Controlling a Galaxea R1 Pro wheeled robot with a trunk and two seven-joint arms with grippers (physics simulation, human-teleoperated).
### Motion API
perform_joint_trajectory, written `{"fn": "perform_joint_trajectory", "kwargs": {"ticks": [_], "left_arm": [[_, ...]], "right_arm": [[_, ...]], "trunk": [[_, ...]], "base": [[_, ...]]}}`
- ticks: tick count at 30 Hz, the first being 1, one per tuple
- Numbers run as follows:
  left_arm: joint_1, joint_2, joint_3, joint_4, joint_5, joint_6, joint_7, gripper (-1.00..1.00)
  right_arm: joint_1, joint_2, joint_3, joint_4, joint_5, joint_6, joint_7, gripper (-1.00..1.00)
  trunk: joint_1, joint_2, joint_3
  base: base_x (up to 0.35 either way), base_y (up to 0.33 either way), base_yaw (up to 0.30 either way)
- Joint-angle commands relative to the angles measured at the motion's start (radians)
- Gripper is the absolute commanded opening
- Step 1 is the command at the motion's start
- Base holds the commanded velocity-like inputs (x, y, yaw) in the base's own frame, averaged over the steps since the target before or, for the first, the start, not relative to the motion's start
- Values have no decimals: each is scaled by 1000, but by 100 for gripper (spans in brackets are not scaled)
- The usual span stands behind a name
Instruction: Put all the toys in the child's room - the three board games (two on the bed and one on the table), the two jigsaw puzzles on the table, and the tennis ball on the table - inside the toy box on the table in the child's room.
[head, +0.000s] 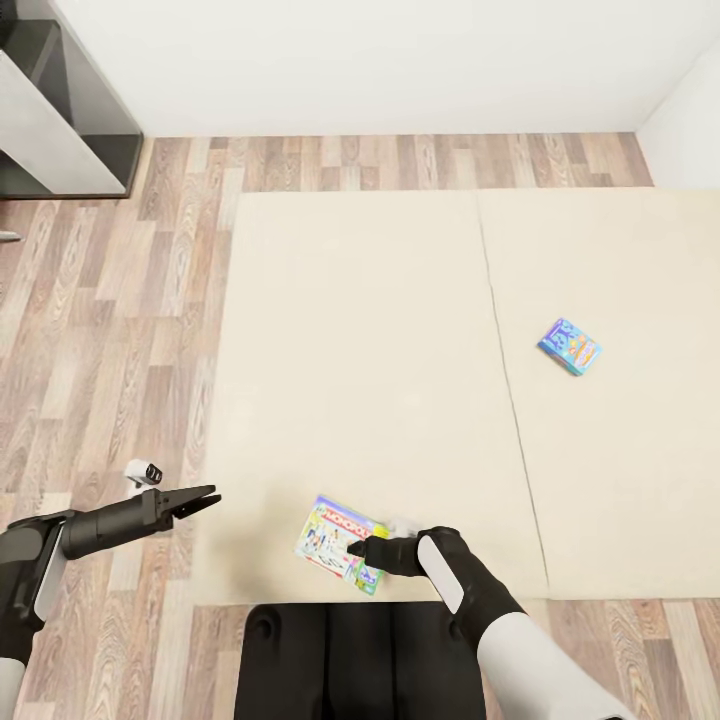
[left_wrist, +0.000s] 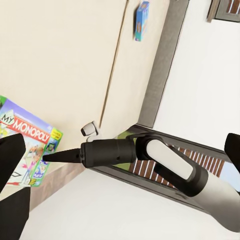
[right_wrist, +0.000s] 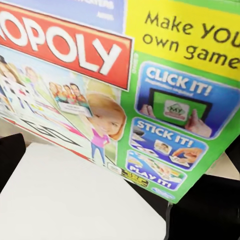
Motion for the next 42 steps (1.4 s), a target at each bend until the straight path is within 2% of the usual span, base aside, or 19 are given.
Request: {"fn": "perform_joint_trajectory", "kwargs": {"ticks": [1, 42], "left_arm": [[0, 0, 0, 0, -1, 11, -4, 100], [0, 0, -1, 0, -1, 11, -4, 100]], "right_arm": [[0, 0, 0, -1, 4, 4, 4, 100], [0, 0, 0, -1, 4, 4, 4, 100]], "trunk": [[1, -1, -1], [1, -1, -1]], "base": [[0, 117, 0], [0, 117, 0]]}}
